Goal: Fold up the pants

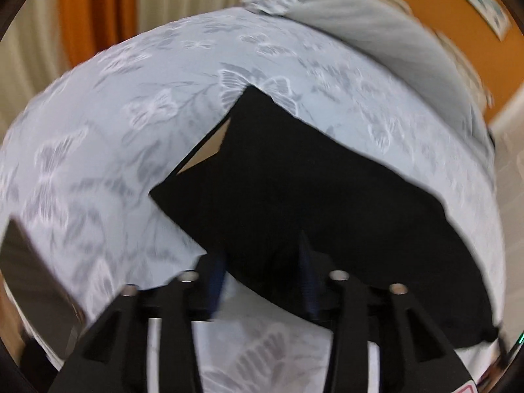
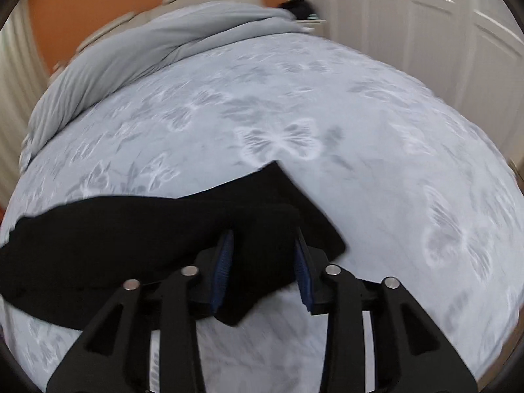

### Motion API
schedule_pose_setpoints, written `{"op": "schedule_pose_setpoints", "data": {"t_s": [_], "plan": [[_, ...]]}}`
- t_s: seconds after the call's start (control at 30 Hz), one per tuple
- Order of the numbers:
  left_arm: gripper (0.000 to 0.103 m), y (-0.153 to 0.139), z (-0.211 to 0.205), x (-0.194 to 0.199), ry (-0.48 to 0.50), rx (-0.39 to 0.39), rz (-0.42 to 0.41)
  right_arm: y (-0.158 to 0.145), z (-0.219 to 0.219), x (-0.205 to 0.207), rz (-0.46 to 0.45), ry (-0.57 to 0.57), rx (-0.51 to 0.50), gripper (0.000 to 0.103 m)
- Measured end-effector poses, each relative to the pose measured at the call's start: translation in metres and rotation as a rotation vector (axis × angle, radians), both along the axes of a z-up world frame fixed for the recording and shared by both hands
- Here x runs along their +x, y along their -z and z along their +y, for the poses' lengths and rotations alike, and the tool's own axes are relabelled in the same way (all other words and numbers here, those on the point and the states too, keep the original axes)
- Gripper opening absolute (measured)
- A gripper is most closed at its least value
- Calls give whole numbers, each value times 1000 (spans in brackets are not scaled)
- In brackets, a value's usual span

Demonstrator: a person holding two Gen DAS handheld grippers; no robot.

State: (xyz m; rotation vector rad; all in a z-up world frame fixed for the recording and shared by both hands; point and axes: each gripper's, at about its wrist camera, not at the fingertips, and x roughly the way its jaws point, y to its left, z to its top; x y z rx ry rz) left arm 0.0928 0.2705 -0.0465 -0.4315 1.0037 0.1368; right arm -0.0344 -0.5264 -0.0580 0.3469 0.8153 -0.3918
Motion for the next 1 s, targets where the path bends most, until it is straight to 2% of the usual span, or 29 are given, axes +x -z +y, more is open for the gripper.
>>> {"op": "schedule_pose_setpoints", "data": {"t_s": [0.03,0.07,0.1,0.13,0.2,0.27,0.37,0.4,0.43,0.5,0.57,0.6,0.67,0.73,0.77,0.8,0.83,0.9,0.97,1.0], "plan": [[62,-5,1,-4,-36,-30,-15,-10,2,-7,-18,19,-14,51],[66,-9,0,-6,-55,-60,-33,-21,6,-13,-40,33,-36,67],[73,-12,-1,-9,-72,-81,-42,-30,12,-19,-65,42,-52,77],[76,-14,-4,-9,-91,-104,-37,-42,21,-25,-103,42,-59,79],[78,-11,-6,-6,-126,-162,-17,-57,34,-34,-167,15,-8,86],[78,1,-7,-4,-163,-256,-5,-61,48,-37,-217,-22,87,88],[77,26,-15,5,-167,-361,50,-39,70,-23,-227,-94,260,88],[73,37,-19,8,-156,-397,72,-28,75,-15,-217,-111,302,88],[56,44,-21,8,-155,-417,85,-21,78,-8,-205,-118,326,88],[35,53,-23,9,-148,-442,105,-1,80,13,-148,-103,356,81],[23,49,-24,12,-129,-433,91,11,70,32,-117,-49,372,79],[13,47,-24,14,-122,-424,85,16,63,37,-121,-16,385,79],[8,44,-26,20,-87,-411,77,28,49,51,-123,47,433,78],[7,41,-29,26,-59,-382,79,41,43,66,-104,53,433,68],[6,41,-29,29,-53,-369,78,45,41,69,-94,49,418,44],[6,40,-29,31,-48,-363,73,46,39,74,-88,55,386,11],[6,36,-28,31,-55,-364,65,42,36,76,-115,57,400,8],[5,23,-26,31,-35,-359,22,6,36,61,-293,19,449,4],[5,6,-25,28,6,-329,-29,-40,48,47,-420,-78,404,4],[6,1,-25,28,22,-312,-40,-49,52,42,-424,-99,364,4]]}}
